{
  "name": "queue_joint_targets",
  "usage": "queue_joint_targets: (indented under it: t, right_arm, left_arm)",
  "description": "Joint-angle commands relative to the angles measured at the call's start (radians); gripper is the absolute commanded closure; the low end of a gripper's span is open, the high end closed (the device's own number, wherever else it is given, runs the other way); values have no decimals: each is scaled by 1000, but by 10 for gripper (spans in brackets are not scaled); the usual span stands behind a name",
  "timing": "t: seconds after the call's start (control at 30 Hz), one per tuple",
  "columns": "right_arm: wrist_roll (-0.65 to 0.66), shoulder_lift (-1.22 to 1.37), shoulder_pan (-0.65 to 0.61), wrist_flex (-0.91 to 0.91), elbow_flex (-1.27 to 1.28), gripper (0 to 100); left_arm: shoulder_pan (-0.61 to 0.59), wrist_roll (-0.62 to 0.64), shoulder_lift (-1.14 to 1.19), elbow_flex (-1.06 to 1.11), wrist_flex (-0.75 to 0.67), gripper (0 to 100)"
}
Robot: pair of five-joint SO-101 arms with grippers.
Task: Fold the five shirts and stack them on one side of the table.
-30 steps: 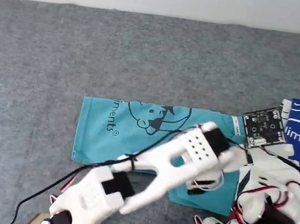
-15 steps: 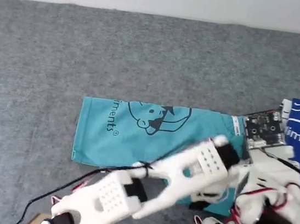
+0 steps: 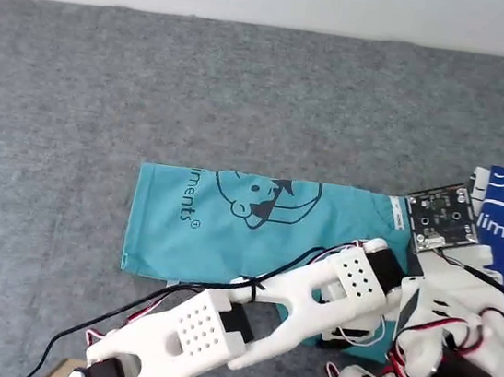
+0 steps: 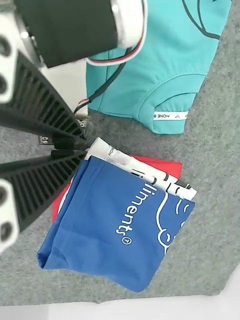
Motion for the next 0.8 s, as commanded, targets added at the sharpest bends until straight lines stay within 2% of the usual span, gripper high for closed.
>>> queue_joint_targets:
  t: [0.0,0.13,0.4,0.77]
  right_arm:
    - [-5,-2,4,-28,-49,990]
    - [-6,-2,1,-42,-49,990]
    - [-6,-2,1,-48,-49,990]
    - [-11,-2,-1,-50,-51,990]
  left_arm:
    - [-9,-44,3,-27,17,922]
    - [-9,-55,0,-13,17,987]
    - [-12,-60,-63,-16,18,987]
    - [-183,-58,-143,-22,-2,987]
